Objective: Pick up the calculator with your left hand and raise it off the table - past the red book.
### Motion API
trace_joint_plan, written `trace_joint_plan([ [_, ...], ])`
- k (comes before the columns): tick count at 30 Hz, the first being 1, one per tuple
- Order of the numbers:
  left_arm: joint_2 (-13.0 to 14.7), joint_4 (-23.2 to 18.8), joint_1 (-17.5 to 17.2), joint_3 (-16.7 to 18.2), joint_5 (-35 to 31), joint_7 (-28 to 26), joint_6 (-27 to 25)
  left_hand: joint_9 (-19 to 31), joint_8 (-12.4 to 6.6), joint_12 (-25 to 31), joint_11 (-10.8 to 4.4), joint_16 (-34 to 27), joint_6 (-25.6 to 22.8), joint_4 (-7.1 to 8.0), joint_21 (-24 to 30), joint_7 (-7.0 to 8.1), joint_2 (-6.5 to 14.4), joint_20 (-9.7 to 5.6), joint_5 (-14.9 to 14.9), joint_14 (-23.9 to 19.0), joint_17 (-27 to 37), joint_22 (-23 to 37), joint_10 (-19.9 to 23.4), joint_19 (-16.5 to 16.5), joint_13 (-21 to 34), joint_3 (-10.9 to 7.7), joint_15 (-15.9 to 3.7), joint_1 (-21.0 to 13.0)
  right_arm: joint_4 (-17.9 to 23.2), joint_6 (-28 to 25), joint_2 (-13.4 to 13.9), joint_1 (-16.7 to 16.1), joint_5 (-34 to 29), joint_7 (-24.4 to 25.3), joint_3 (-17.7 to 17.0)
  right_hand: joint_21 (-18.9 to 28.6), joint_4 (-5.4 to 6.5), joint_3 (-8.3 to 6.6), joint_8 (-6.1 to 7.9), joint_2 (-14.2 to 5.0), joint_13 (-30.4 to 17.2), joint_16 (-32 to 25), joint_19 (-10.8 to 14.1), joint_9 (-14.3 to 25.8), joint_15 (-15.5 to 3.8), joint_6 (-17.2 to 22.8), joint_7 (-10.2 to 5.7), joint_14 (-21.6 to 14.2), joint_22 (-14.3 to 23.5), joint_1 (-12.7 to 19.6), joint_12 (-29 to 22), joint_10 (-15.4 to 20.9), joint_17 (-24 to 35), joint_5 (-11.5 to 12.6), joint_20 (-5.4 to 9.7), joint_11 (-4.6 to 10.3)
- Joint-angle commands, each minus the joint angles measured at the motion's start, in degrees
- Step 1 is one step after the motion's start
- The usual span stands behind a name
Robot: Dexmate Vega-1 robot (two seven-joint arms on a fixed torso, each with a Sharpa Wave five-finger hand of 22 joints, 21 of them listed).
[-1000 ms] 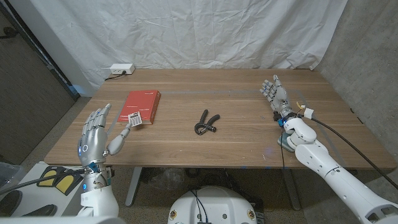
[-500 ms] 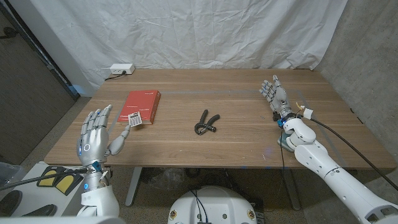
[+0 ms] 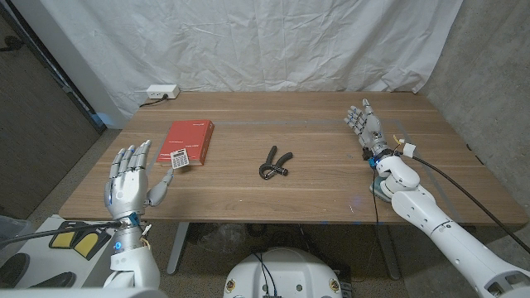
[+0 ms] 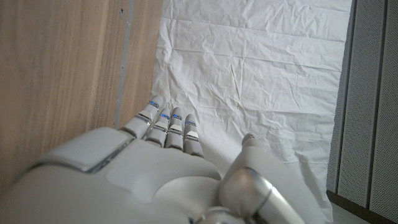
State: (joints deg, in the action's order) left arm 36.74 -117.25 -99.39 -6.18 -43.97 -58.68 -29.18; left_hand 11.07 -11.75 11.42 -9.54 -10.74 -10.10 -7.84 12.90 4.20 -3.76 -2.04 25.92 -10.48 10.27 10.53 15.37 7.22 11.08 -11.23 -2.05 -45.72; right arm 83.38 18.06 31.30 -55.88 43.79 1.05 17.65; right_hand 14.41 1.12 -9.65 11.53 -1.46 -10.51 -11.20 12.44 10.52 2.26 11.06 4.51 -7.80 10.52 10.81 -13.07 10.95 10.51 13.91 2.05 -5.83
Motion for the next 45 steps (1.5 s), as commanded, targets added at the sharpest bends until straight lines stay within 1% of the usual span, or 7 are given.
trace_joint_plan([
  [1, 2.18, -1.16, 1.22, -2.48, 0.64, 3.08, -6.41, 0.17, -0.07, 0.13, 1.14, 0.10, -0.07, -0.17, -0.40, -0.27, -0.04, -5.21, 0.33, 0.19, 0.28, 0.24, -0.09, -0.18, 0.29, 0.12, -4.23, -0.64, -0.73, -0.04, -0.12, 0.46, 0.89, -1.22, -0.28, -0.16, -0.13, -0.08, -0.05, -0.40, -0.27, -0.04, 0.57, 0.35, 0.00, 0.65, 0.10, -0.53, 0.20, 0.19, 0.20, 0.72, 0.34, 0.01, 0.10, -0.09],
  [7, 2.34, -1.44, 2.24, -3.21, 3.34, 6.13, -8.98, 0.17, -0.15, 0.19, 0.90, 0.10, -0.23, -0.13, -0.46, -0.42, -0.12, -5.44, 0.33, 0.26, 0.28, 0.23, 0.03, -0.30, 0.27, 0.22, -4.30, -0.76, 0.18, -0.31, 0.57, -0.01, 0.85, -0.75, -0.78, -0.23, -0.14, -0.05, -0.02, -0.42, -0.27, -0.03, 0.59, 0.35, 0.03, 0.76, 0.12, -0.57, 0.21, 0.16, 0.21, 0.76, 0.36, -0.02, 0.07, -0.08],
  [15, 2.73, 1.67, 4.64, -5.57, 3.73, 2.84, -8.82, 0.15, -0.23, 0.18, 0.83, 0.14, -0.43, -0.06, -0.58, -0.51, -0.19, -5.49, 0.31, 0.50, 0.24, 0.21, 0.02, -0.52, 0.24, 0.34, -4.62, -0.96, 0.98, -0.40, 1.03, -0.35, 0.75, -0.38, -1.11, -0.31, -0.15, -0.01, -0.05, -0.46, -0.27, -0.01, 0.63, 0.35, -0.01, 0.73, 0.11, -0.59, 0.21, 0.14, 0.23, 0.80, 0.37, -0.05, 0.03, -0.03],
  [17, 1.08, 3.43, 5.99, -6.09, 4.45, 0.10, -8.21, 0.15, -0.28, 0.31, 0.84, 0.09, -0.56, -0.04, -0.55, -0.43, -0.20, -5.49, 0.31, 0.38, 0.22, 0.20, 0.34, -0.44, 0.23, 0.37, -4.68, -1.02, 1.03, -0.30, 0.98, -0.41, 0.73, -0.33, -1.13, -0.32, -0.16, 0.00, -0.05, -0.47, -0.27, -0.01, 0.67, 0.35, -0.01, 0.75, 0.13, -0.60, 0.22, 0.13, 0.21, 0.87, 0.37, -0.06, 0.02, -0.04],
  [33, 3.08, 5.02, 9.37, -10.02, 5.18, -0.28, -12.57, 0.13, -0.94, 0.89, -0.70, -0.25, -2.36, -0.13, -0.27, 0.68, 0.14, -5.79, 0.37, -0.78, 0.12, 0.17, 2.43, 0.51, 0.15, 0.25, -5.30, -2.27, 2.03, -0.24, 1.16, -1.13, 0.68, 0.19, -1.35, -0.40, -0.17, 0.01, -0.10, -0.64, -0.28, -0.05, 0.95, 0.35, -0.13, 0.71, 0.02, -0.85, 0.22, 0.10, 0.24, 0.95, 0.40, -0.11, 0.06, 0.05],
  [39, 4.00, 4.26, 12.71, -13.50, 3.81, 4.84, -20.50, 0.12, -1.36, 1.17, -1.43, -0.41, -3.58, -0.27, -0.16, 1.41, 0.35, -5.94, 0.37, -1.56, 0.06, 0.15, 3.78, 1.02, 0.12, 0.10, -5.73, -3.21, 1.85, -0.74, 1.16, -0.90, 0.80, 0.16, -1.21, -0.45, -0.19, 0.03, -0.10, -0.67, -0.28, -0.04, 1.00, 0.36, -0.10, 0.73, 0.04, -0.87, 0.23, 0.09, 0.28, 0.92, 0.40, -0.12, 0.01, -0.01],
  [45, 5.78, 3.62, 14.41, -14.64, 5.74, 7.94, -21.55, 0.11, -1.17, 0.94, -1.57, -0.16, -3.21, -0.34, -0.24, 1.45, 0.47, -5.94, 0.36, -1.13, 0.04, 0.13, 3.55, 0.92, 0.10, 0.01, -5.78, -3.71, 1.15, -1.11, 1.01, -0.46, 0.96, -0.15, -1.00, -0.49, -0.21, 0.05, -0.10, -0.68, -0.29, -0.03, 1.04, 0.36, -0.08, 0.73, 0.05, -0.91, 0.23, 0.08, 0.29, 0.93, 0.40, -0.14, -0.01, 0.05],
])
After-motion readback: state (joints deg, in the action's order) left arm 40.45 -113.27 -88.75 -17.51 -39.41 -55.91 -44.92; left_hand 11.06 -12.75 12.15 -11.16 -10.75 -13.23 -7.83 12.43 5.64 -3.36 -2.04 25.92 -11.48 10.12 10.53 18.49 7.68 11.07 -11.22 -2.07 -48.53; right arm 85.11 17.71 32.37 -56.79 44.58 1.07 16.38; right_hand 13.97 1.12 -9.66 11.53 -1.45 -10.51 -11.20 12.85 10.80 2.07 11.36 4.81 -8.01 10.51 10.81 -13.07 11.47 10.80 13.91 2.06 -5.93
